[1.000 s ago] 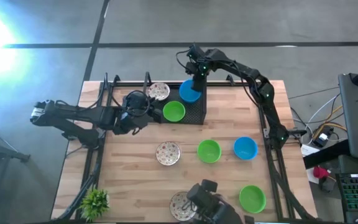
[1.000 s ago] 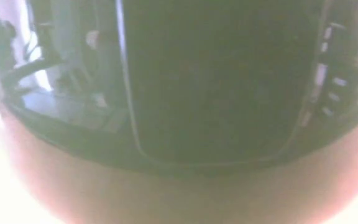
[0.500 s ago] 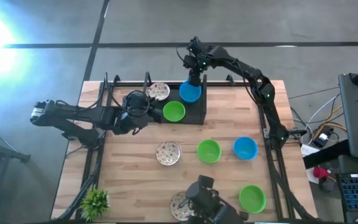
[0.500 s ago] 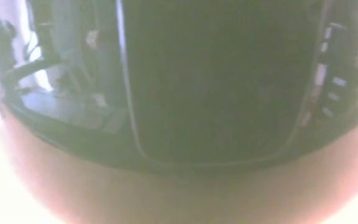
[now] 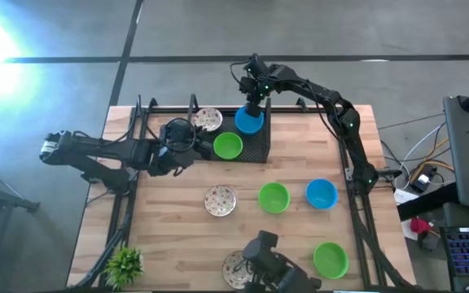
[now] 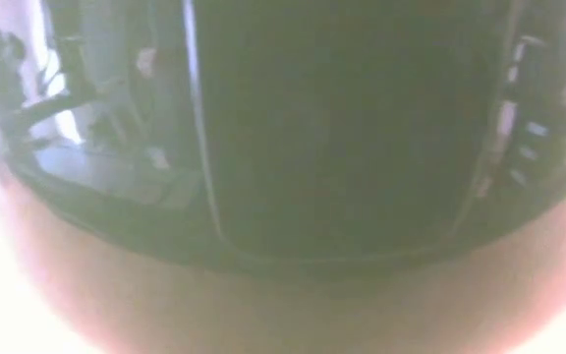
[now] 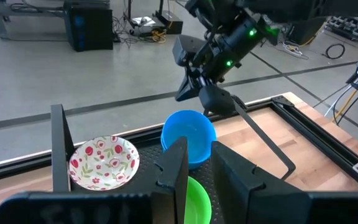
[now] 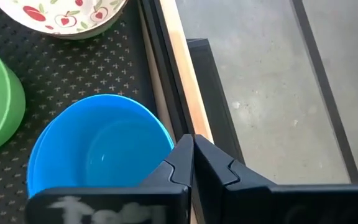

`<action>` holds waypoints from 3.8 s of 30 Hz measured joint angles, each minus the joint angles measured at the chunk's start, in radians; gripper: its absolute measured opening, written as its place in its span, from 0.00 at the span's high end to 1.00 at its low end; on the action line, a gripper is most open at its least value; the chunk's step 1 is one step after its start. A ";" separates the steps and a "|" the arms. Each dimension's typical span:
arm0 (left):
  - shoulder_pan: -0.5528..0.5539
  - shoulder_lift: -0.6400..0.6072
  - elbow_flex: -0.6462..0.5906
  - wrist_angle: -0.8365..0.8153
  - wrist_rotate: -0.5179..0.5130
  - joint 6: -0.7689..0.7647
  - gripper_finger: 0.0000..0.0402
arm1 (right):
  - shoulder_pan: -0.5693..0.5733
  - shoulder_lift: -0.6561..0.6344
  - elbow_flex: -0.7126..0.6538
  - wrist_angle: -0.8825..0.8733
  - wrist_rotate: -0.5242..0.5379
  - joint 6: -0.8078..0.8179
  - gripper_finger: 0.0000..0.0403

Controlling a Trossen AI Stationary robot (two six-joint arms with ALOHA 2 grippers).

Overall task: Pick & Place Mini bowls
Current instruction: Stack the top blue bowl on top of the blue bowl on the shelf, then stack the top white bowl on top of the white bowl on the shelf

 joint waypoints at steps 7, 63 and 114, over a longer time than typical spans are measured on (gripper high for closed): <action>0.000 0.000 0.000 0.000 0.000 0.002 0.81 | 0.000 0.001 -0.056 0.053 0.000 0.022 0.98; 0.066 0.073 -0.007 -0.177 0.495 -0.108 0.81 | 0.264 -0.615 -0.086 -0.123 -0.007 0.271 0.98; 0.068 0.421 -0.008 -0.246 0.945 -0.112 0.81 | 0.304 -0.740 -0.092 -0.237 -0.053 0.318 0.98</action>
